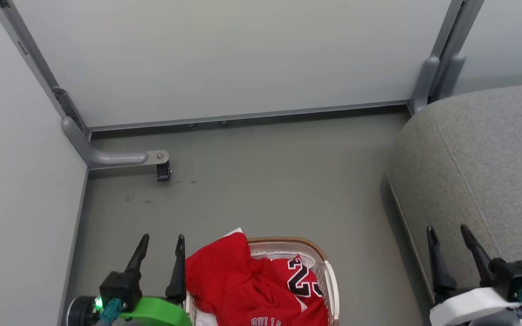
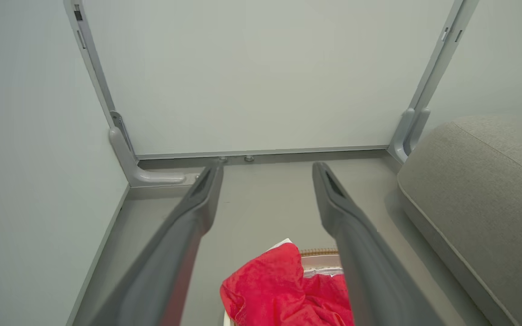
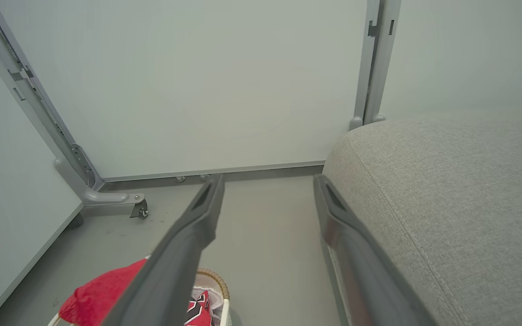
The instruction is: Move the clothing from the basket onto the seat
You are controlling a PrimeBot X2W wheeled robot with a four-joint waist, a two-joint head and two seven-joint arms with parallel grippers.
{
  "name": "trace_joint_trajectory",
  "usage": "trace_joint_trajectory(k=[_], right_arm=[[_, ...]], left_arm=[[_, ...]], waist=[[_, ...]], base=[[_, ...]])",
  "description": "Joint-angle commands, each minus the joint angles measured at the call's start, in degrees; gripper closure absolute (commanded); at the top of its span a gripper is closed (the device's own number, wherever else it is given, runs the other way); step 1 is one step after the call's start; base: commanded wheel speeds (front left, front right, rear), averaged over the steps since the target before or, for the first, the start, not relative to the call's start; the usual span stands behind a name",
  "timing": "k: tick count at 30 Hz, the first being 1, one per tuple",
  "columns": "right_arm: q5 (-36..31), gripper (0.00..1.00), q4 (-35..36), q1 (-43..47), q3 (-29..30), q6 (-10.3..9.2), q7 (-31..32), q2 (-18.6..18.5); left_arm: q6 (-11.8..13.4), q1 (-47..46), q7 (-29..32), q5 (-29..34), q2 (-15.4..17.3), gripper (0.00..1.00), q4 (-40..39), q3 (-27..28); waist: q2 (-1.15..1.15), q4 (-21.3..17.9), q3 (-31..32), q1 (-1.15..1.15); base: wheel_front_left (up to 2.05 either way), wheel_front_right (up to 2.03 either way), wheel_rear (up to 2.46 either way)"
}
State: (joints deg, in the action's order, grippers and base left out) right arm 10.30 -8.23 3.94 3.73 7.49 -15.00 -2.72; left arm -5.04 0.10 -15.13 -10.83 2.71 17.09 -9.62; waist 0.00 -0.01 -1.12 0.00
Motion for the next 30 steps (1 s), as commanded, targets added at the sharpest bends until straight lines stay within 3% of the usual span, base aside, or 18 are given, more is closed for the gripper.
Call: trace_joint_trajectory(k=[1,9,15,24,30], right_arm=[[-0.2,0.0,0.8,-2.0,0.1,0.0,-0.3,-0.3],[-0.1,0.0,3.1,-9.8,2.7,-0.01,-0.2,-0.3],[0.8,0.0,3.9,-15.8,4.3,-0.01,-0.2,-0.3],[2.9,0.0,5.9,-21.4,3.3,-0.01,-0.2,-0.2],[4.6,0.0,6.0,-22.6,1.7,-0.01,-0.2,-0.2]], left_arm=[[-0.4,-2.5,0.0,0.6,0.3,0.0,0.4,-0.5],[-2.0,-16.2,0.0,3.2,0.4,0.0,6.8,-6.5],[-2.5,-28.1,1.0,4.8,0.5,0.0,14.4,-15.1],[-2.4,-41.9,9.8,-1.7,3.1,0.0,26.8,-38.5],[-2.4,-47.5,13.3,-7.8,5.7,0.0,32.4,-49.1]], waist=[[0.0,-1.2,-4.3,0.0],[0.0,-4.0,-17.3,0.0],[0.0,-6.7,-25.8,0.0],[0.0,-11.6,-35.5,0.0],[0.0,-14.7,-38.7,0.0]], base=[[0.0,0.0,0.0],[0.0,0.0,0.0],[0.0,0.0,0.0],[0.0,0.0,0.0],[0.0,0.0,0.0]])
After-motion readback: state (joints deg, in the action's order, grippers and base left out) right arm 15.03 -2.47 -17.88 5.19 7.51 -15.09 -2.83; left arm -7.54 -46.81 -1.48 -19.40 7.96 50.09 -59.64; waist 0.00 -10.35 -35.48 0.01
